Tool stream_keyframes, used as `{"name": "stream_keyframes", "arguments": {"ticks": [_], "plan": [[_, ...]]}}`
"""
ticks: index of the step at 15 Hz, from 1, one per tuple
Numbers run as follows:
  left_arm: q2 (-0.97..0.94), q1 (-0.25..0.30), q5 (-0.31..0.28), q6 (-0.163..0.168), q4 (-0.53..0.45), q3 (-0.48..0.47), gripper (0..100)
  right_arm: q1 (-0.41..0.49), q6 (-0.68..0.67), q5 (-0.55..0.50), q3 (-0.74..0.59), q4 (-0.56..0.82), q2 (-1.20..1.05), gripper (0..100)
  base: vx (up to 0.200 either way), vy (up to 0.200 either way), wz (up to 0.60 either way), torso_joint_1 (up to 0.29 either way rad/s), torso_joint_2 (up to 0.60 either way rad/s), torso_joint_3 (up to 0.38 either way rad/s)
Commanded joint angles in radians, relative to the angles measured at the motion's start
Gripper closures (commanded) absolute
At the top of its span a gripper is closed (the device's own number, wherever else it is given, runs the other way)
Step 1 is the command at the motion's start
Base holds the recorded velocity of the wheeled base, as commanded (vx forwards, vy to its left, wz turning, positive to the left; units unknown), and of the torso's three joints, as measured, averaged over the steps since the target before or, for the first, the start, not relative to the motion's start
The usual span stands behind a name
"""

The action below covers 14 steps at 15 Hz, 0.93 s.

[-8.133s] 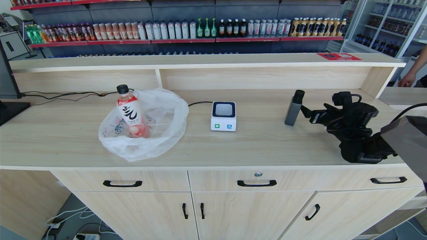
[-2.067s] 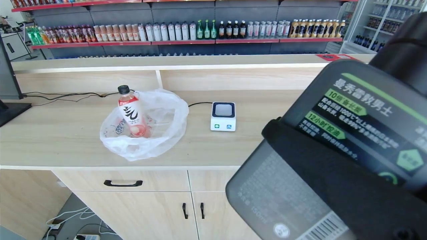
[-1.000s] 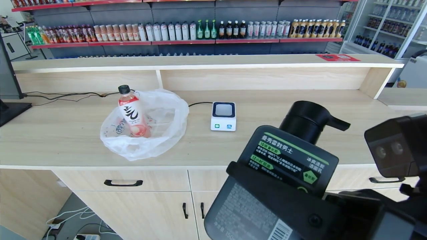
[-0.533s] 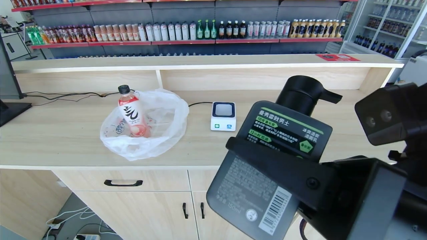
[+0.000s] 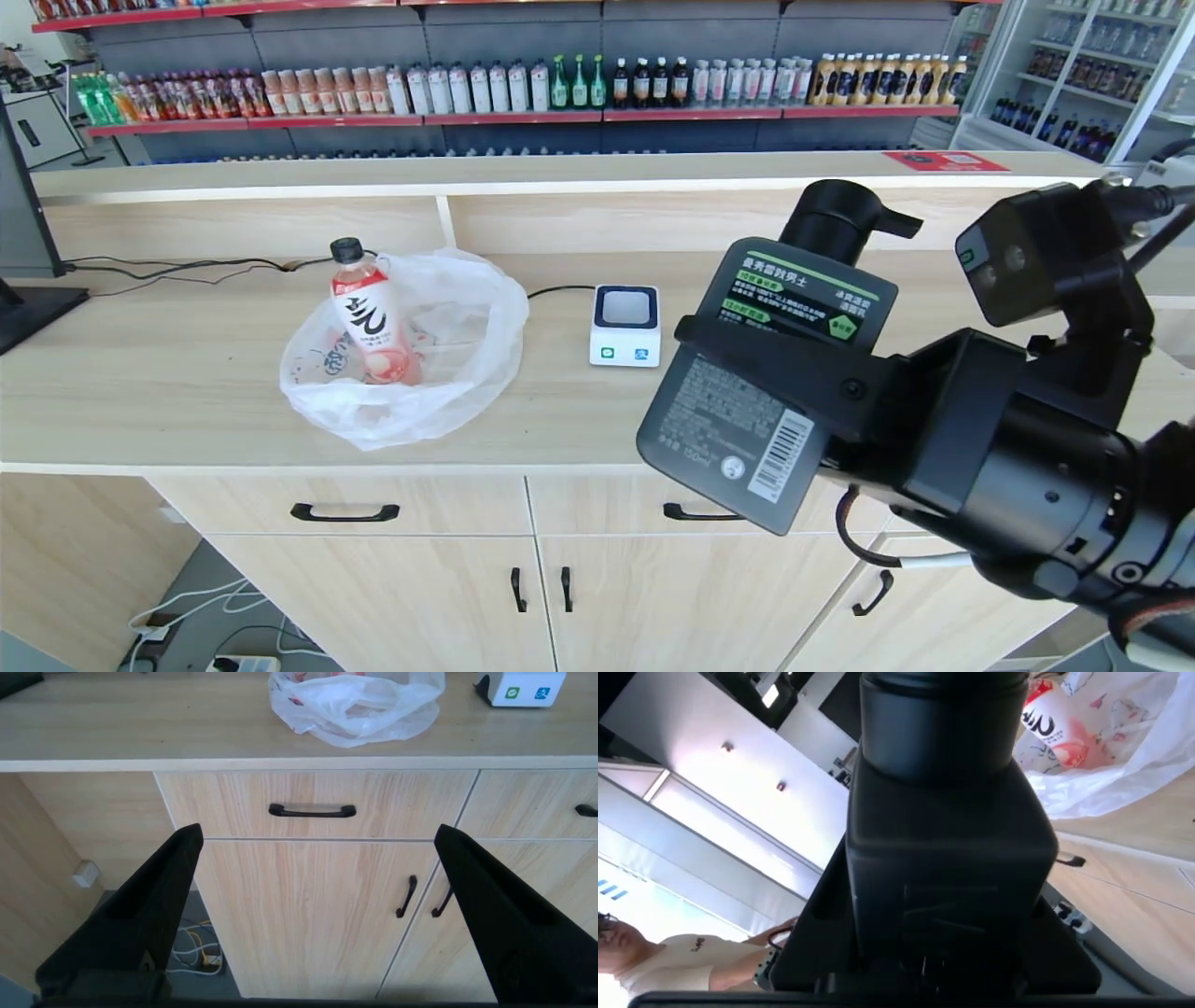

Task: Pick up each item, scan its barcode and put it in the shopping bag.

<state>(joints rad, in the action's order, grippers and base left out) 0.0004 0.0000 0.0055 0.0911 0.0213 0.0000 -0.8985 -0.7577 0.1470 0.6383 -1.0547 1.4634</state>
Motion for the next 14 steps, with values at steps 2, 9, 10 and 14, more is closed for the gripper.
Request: {"name": "stream_keyframes", "arguments": {"ticks": [2, 9, 10, 14], "plan": [[0.000, 0.000, 0.001, 0.001, 0.000, 0.000, 0, 0.016, -0.002, 0.003, -0.002, -0.001, 0.014, 100, 0.000, 0.000, 0.00, 0.000, 0.00, 0.000], [0.000, 0.000, 0.001, 0.004, 0.000, 0.000, 0, 0.029, 0.055, 0.028, 0.032, -0.008, 0.014, 100, 0.000, 0.000, 0.00, 0.000, 0.00, 0.000], [0.000, 0.000, 0.001, 0.003, 0.000, 0.000, 0, 0.033, 0.104, 0.005, 0.015, -0.008, 0.000, 100, 0.000, 0.000, 0.00, 0.000, 0.00, 0.000], [0.000, 0.000, 0.004, -0.013, -0.006, 0.000, 0, 0.145, 0.617, -0.141, -0.106, -0.010, -0.061, 100, 0.000, 0.000, 0.00, 0.000, 0.00, 0.000]]}}
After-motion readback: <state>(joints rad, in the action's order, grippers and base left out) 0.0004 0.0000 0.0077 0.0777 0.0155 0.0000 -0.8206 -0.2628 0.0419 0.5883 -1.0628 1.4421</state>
